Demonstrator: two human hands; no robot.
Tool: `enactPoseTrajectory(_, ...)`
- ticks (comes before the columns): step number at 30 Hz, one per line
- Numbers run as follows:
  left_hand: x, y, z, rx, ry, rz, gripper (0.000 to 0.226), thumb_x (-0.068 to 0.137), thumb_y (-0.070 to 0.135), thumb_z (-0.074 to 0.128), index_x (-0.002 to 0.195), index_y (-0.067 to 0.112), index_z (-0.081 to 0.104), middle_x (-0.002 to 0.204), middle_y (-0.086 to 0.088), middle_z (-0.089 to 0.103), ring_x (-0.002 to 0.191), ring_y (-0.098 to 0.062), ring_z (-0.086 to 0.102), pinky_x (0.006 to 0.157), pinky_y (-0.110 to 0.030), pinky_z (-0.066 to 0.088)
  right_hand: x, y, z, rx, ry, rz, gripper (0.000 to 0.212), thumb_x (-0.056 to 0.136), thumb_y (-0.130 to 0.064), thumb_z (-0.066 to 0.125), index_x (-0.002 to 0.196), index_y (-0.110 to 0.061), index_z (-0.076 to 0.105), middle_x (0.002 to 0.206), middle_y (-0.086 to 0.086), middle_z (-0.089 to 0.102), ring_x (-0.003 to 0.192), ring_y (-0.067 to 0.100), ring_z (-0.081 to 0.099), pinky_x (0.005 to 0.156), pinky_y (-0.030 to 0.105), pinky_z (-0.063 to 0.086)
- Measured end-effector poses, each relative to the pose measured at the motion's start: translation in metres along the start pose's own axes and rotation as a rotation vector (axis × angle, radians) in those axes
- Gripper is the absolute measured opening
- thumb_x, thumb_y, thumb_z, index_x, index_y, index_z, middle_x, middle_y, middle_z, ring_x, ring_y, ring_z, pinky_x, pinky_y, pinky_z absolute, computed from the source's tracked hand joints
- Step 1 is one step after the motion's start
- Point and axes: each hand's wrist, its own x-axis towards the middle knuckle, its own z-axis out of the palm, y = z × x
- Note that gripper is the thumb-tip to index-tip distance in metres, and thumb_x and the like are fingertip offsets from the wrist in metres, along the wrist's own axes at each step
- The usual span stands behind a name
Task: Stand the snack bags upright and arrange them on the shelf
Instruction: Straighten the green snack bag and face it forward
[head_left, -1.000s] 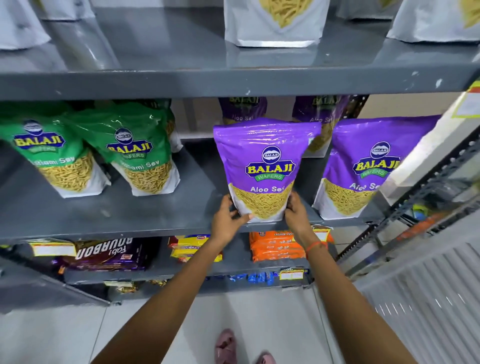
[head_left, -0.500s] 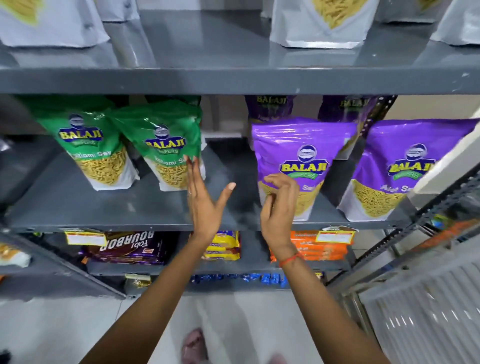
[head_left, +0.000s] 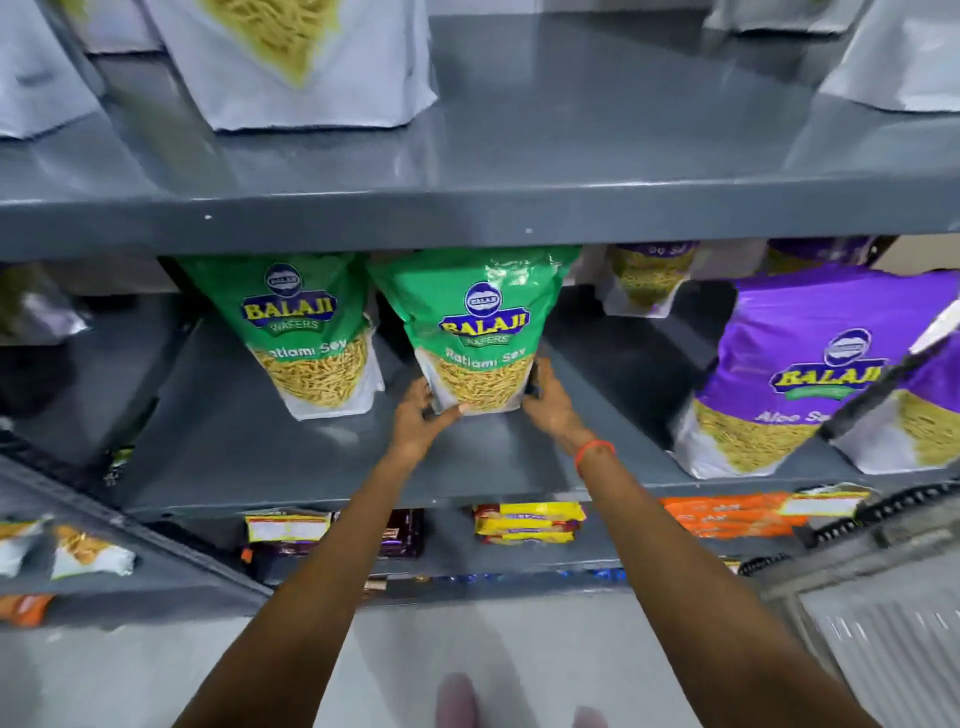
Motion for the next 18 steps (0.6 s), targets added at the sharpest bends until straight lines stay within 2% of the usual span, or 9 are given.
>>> enactPoseTrajectory(2,0.000,-0.005,-0.003,-0.028,-0.001,-0.005,0.038,0.076,0.000,0.069,0.108,0.002,0.050,0.096,-0.005,0.058,0.090,-0.001,0.056,0.063,-0.008,0.043,0.000,0.003,0.000,0.074,-0.014,0.015,0.057,0.081,0.015,0.049,0.134,0.002,0.030,0.141,0.024,0.042,0.123,0.021,0.044,0.077,-0.002,0.041)
enactPoseTrajectory(3,-0.005,-0.007,-0.004,-0.058,-0.009,-0.007,0.030,0.076,0.001,0.069,0.100,0.008,0.052,0.090,0.001,0.059,0.080,0.010,0.057,0.064,-0.010,0.043,-0.005,0.005,-0.002,0.101,-0.024,0.024,0.058,0.081,0.016,0.048,0.134,0.001,0.029,0.141,0.023,0.041,0.121,0.018,0.043,0.084,0.001,0.042)
enactPoseTrajectory(5,-0.020,-0.013,-0.005,-0.103,-0.035,0.008,0.027,0.076,0.005,0.071,0.094,0.013,0.053,0.089,0.005,0.061,0.075,0.015,0.057,0.069,-0.012,0.046,-0.018,0.012,-0.005,0.122,-0.046,0.045,0.057,0.082,0.016,0.047,0.135,0.000,0.029,0.140,0.023,0.043,0.121,0.019,0.044,0.099,0.023,0.042)
enactPoseTrajectory(6,-0.030,-0.016,-0.005,-0.110,-0.050,0.014,0.028,0.076,0.008,0.071,0.097,0.013,0.054,0.092,0.005,0.063,0.079,0.014,0.058,0.072,-0.011,0.047,-0.026,0.018,-0.006,0.121,-0.047,0.055,0.056,0.083,0.016,0.047,0.134,-0.001,0.031,0.138,0.023,0.046,0.121,0.021,0.046,0.102,0.031,0.041)
enactPoseTrajectory(7,-0.040,-0.019,-0.006,-0.120,-0.058,0.017,0.030,0.076,0.009,0.072,0.099,0.013,0.054,0.095,0.006,0.064,0.083,0.014,0.059,0.074,-0.010,0.048,-0.036,0.021,-0.009,0.106,-0.040,0.067,0.054,0.082,0.015,0.048,0.132,-0.001,0.033,0.134,0.022,0.049,0.119,0.022,0.048,0.101,0.031,0.042)
enactPoseTrajectory(9,-0.059,-0.025,-0.005,-0.143,-0.065,0.010,0.033,0.076,0.008,0.071,0.103,0.017,0.055,0.101,0.009,0.066,0.090,0.012,0.060,0.077,-0.008,0.049,-0.057,0.025,-0.013,0.080,-0.023,0.063,0.049,0.082,0.014,0.049,0.127,-0.002,0.039,0.122,0.015,0.056,0.113,0.023,0.052,0.090,0.018,0.047)
enactPoseTrajectory(10,-0.067,-0.027,-0.004,-0.157,-0.069,-0.002,0.034,0.076,0.008,0.071,0.105,0.016,0.056,0.103,0.008,0.066,0.092,0.009,0.061,0.079,-0.009,0.050,-0.067,0.027,-0.015,0.079,-0.017,0.053,0.047,0.081,0.013,0.049,0.125,-0.003,0.041,0.117,0.012,0.057,0.111,0.023,0.054,0.086,0.017,0.047)
enactPoseTrajectory(14,-0.086,-0.025,-0.002,-0.188,-0.099,-0.017,0.036,0.077,0.004,0.068,0.110,0.011,0.055,0.108,0.001,0.065,0.093,0.009,0.061,0.079,-0.006,0.049,-0.095,0.030,-0.020,0.107,-0.019,0.050,0.041,0.084,0.010,0.046,0.122,-0.007,0.044,0.114,0.008,0.057,0.106,0.020,0.055,0.087,0.022,0.048)
enactPoseTrajectory(18,-0.094,-0.020,-0.003,-0.161,-0.116,-0.033,0.046,0.078,0.008,0.069,0.120,0.009,0.051,0.123,-0.006,0.060,0.111,-0.012,0.059,0.085,-0.006,0.048,-0.108,0.021,-0.024,0.112,-0.018,0.054,0.041,0.088,0.003,0.046,0.126,-0.011,0.042,0.116,0.003,0.055,0.106,0.015,0.053,0.072,0.008,0.051)
